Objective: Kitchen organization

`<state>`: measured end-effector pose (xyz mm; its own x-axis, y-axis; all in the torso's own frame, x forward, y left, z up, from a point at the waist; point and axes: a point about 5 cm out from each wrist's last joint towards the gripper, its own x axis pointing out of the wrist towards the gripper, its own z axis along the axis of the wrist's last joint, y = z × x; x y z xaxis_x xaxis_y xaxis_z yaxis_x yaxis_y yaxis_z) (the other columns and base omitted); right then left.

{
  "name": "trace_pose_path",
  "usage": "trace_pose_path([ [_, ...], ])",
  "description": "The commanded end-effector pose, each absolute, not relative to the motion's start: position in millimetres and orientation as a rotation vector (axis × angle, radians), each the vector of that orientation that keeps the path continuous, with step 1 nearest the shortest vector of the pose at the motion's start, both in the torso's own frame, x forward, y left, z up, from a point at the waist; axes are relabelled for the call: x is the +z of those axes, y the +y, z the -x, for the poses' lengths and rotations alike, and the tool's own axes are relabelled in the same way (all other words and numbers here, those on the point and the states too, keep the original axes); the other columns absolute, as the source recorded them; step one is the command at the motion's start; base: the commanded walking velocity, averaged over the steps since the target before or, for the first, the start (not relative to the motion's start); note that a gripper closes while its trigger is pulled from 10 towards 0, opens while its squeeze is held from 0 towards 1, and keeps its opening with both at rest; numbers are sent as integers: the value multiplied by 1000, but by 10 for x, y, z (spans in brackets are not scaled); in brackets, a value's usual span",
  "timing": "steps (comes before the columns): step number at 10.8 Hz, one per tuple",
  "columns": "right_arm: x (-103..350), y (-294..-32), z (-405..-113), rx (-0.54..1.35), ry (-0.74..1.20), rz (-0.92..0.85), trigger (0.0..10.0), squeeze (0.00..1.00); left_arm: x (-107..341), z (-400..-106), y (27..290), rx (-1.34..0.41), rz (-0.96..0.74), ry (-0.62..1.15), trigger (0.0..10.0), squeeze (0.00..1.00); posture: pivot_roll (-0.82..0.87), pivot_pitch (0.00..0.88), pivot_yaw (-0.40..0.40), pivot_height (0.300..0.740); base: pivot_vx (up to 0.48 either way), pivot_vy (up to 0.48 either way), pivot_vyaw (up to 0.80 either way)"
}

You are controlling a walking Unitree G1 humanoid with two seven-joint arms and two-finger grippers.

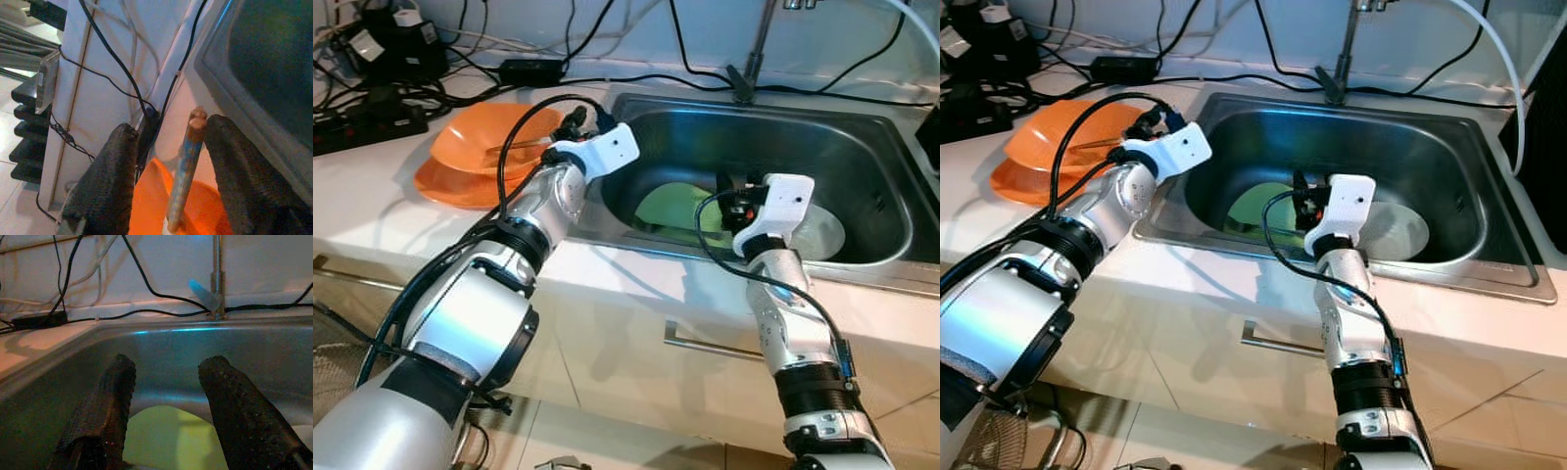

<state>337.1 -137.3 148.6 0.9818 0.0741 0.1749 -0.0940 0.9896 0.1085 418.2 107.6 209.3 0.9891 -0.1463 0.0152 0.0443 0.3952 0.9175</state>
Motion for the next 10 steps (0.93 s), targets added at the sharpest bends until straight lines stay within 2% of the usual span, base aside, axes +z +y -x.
trace_pose_path([
  [1,1486,-1379,-3357,81,-162,-111,10000,0,2163,-4202,1114,-90,-1164,-103,0,0,-42,74,24,740,0,0,0],
  [10,1462,-1379,-3351,74,-142,-121,10000,0,2097,-4193,1168,-83,-1177,-75,0,0,-35,73,22,740,0,0,0],
])
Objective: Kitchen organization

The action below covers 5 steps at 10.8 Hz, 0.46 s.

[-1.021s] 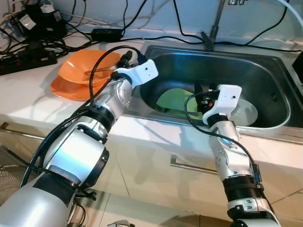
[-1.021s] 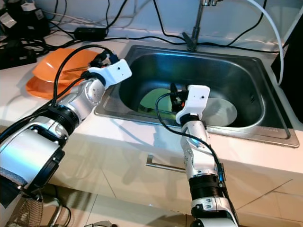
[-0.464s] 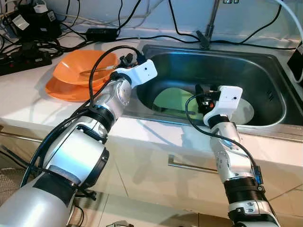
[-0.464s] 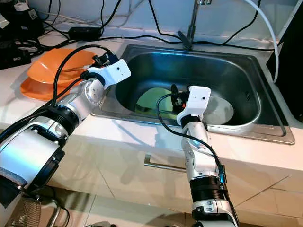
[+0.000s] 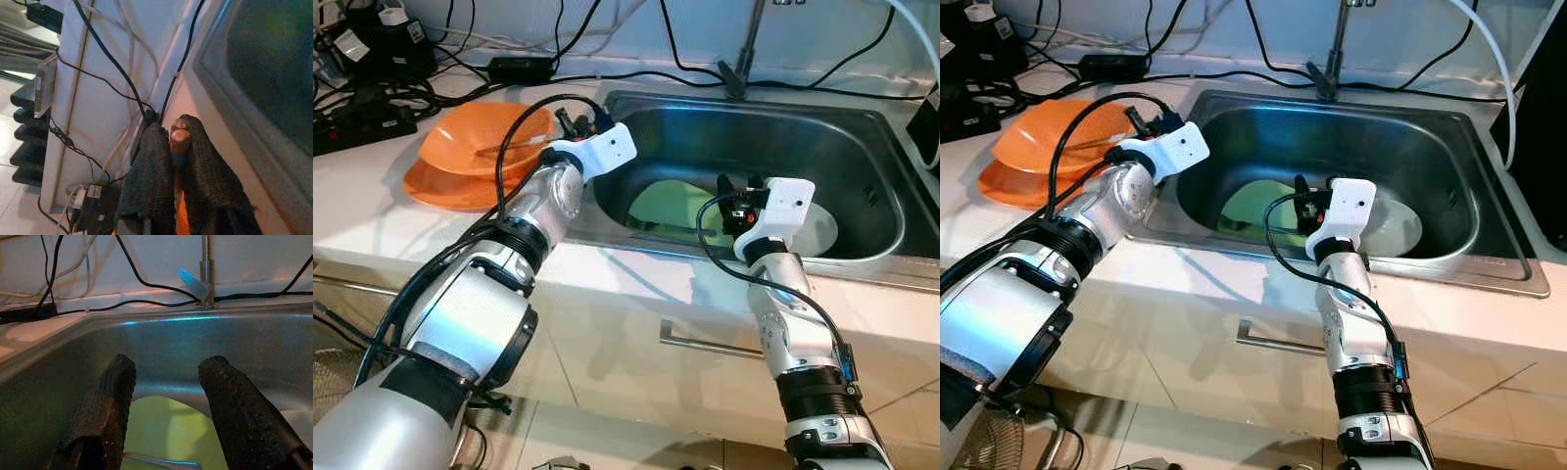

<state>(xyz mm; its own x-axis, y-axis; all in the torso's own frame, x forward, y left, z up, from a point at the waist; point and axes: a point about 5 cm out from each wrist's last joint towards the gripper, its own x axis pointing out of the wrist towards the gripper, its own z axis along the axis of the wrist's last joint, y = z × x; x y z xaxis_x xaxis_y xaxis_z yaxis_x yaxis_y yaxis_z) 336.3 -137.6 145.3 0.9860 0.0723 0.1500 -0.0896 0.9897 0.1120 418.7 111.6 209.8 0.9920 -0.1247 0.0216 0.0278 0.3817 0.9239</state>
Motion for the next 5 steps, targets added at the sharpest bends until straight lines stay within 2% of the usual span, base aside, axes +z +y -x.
trace_pose_path([
  [1,1461,-1381,-3355,74,-142,-121,10000,0,2099,-4194,1176,-78,-1180,-75,0,0,-35,72,23,740,0,0,0],
  [5,1471,-1371,-3404,71,-143,-124,10000,0,2234,-4212,1153,-46,-1245,-148,0,0,-23,52,27,740,0,0,0],
])
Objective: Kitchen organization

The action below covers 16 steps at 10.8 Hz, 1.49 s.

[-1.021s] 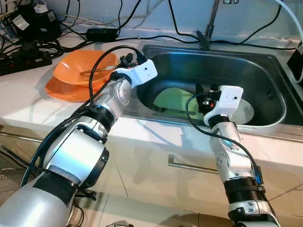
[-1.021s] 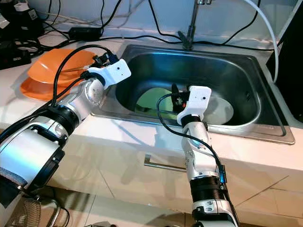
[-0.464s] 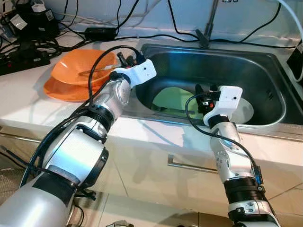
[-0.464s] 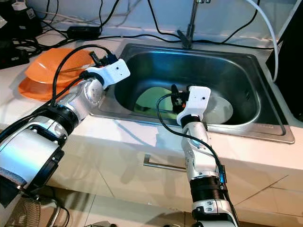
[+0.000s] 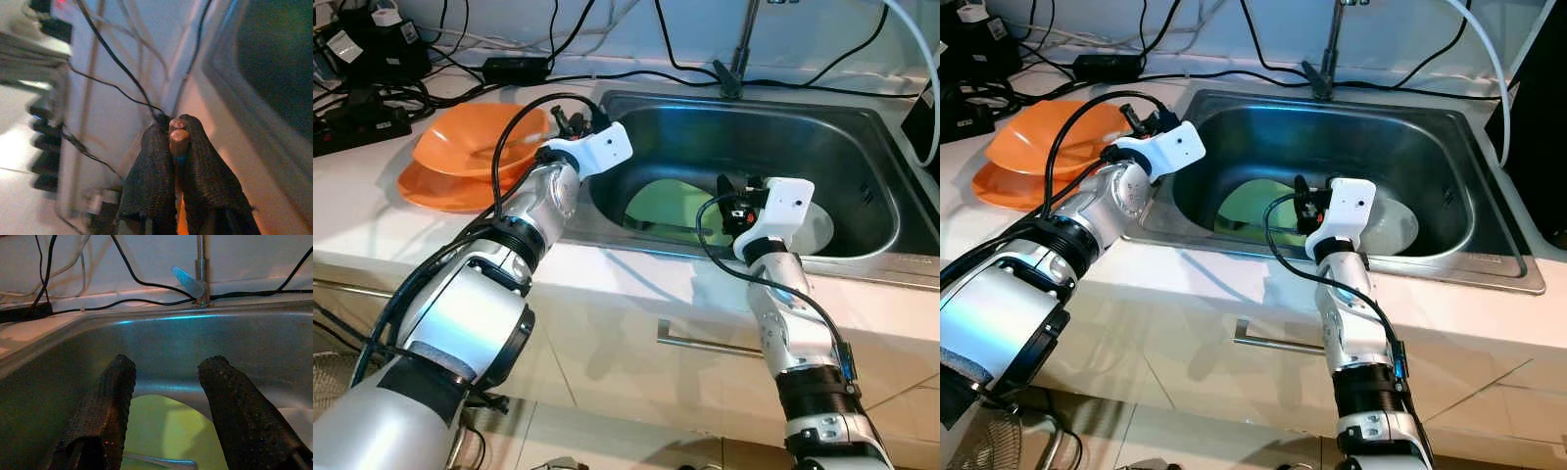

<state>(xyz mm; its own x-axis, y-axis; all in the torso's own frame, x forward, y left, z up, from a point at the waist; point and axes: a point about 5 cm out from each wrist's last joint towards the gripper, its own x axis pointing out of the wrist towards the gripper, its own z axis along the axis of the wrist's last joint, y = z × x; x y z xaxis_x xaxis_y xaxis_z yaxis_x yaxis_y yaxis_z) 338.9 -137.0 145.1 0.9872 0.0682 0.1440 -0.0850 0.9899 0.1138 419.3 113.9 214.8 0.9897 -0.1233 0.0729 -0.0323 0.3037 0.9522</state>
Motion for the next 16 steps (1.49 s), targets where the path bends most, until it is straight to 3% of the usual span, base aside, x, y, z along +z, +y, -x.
trace_pose_path([
  [1,1485,-1358,-3424,72,-149,-129,10000,0,2411,-4224,1079,-14,-1308,-255,0,0,-11,44,27,740,0,0,0],
  [2,1487,-1354,-3438,73,-148,-130,10000,0,2507,-4226,1040,-1,-1323,-307,0,0,-2,39,28,740,0,0,0],
  [3,1491,-1339,-3457,76,-149,-133,10000,0,2719,-4217,966,28,-1318,-421,3686,0,8,30,26,740,0,0,0],
  [4,1500,-1330,-3483,80,-150,-132,10000,0,2933,-4176,882,46,-1264,-558,10000,0,17,18,23,740,0,0,0],
  [5,1522,-1328,-3516,83,-156,-130,10000,0,3173,-4065,765,23,-1110,-742,10000,0,21,7,21,740,0,0,0],
  [6,1553,-1331,-3537,82,-166,-130,10000,0,3303,-3865,614,-129,-877,-917,10000,0,19,0,19,740,0,0,0],
  [7,1566,-1335,-3553,83,-171,-128,10000,0,3304,-3747,555,-238,-664,-940,10000,0,24,0,18,740,0,0,0],
  [9,1586,-1354,-3584,94,-182,-108,10000,0,2860,-3745,611,-393,-286,-690,10000,0,21,0,20,740,0,0,0],
  [10,1595,-1367,-3578,114,-189,-125,10000,1000,2653,-3756,670,-432,-138,-570,10000,0,22,0,18,740,0,0,0],
  [16,1587,-1251,-3516,375,-195,-22,10000,1000,2414,-3698,870,-521,75,-394,10000,0,35,0,15,740,0,0,0],
])
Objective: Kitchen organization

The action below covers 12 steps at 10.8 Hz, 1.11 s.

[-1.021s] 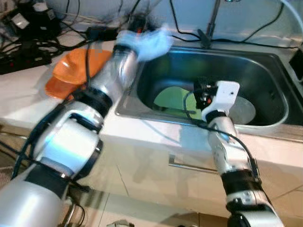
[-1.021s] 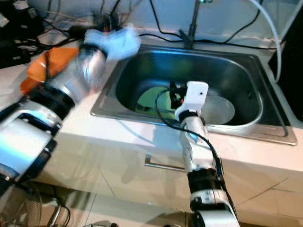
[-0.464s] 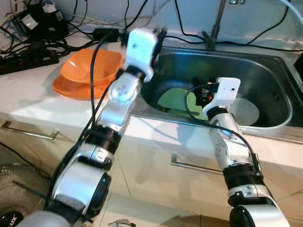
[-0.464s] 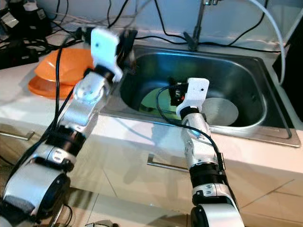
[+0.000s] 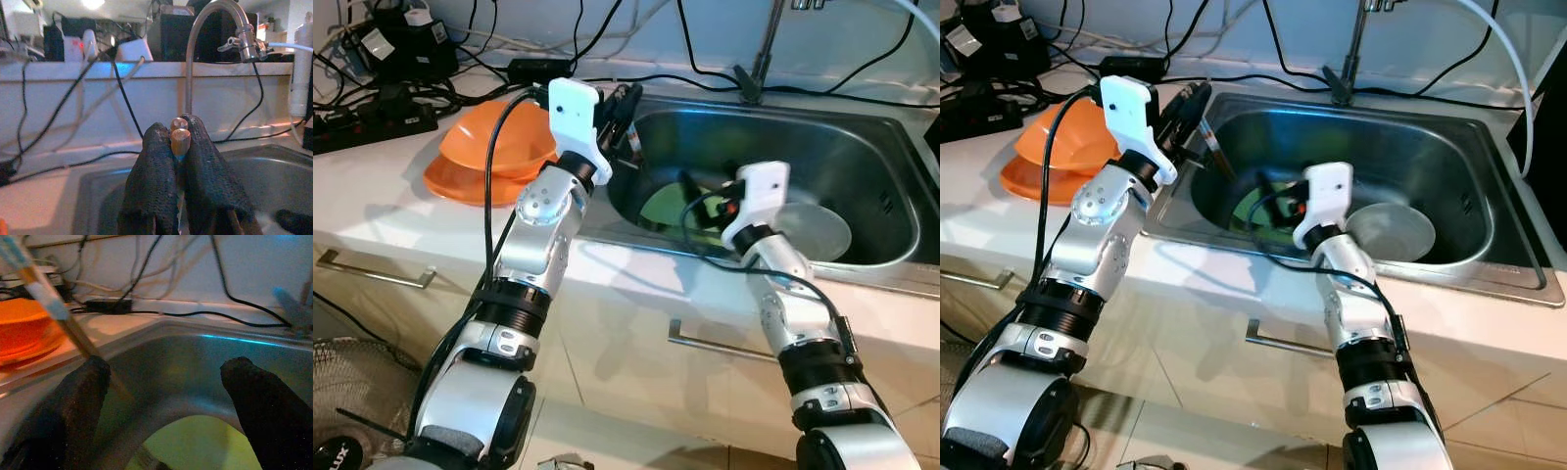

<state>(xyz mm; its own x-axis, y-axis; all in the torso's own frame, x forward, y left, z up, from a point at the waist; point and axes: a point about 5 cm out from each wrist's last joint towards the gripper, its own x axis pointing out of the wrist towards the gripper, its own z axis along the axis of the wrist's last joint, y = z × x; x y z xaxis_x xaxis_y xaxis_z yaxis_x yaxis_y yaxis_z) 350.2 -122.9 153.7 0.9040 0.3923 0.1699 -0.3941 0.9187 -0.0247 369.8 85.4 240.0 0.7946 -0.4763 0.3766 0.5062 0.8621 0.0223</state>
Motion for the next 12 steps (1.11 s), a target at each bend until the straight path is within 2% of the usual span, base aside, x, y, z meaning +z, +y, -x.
trace_pose_path([
  [1,1566,-1170,-3460,485,-190,2,10000,1000,2412,-3681,863,-550,106,-373,10000,0,33,0,18,740,0,0,0],
  [6,1557,-1072,-3408,553,-199,4,10000,1000,2225,-3600,747,-656,198,-266,10000,0,20,0,31,740,0,0,0],
  [12,1546,-995,-3319,674,-197,6,10000,1000,2189,-3596,692,-637,266,-265,10000,0,21,0,24,740,0,0,0],
])
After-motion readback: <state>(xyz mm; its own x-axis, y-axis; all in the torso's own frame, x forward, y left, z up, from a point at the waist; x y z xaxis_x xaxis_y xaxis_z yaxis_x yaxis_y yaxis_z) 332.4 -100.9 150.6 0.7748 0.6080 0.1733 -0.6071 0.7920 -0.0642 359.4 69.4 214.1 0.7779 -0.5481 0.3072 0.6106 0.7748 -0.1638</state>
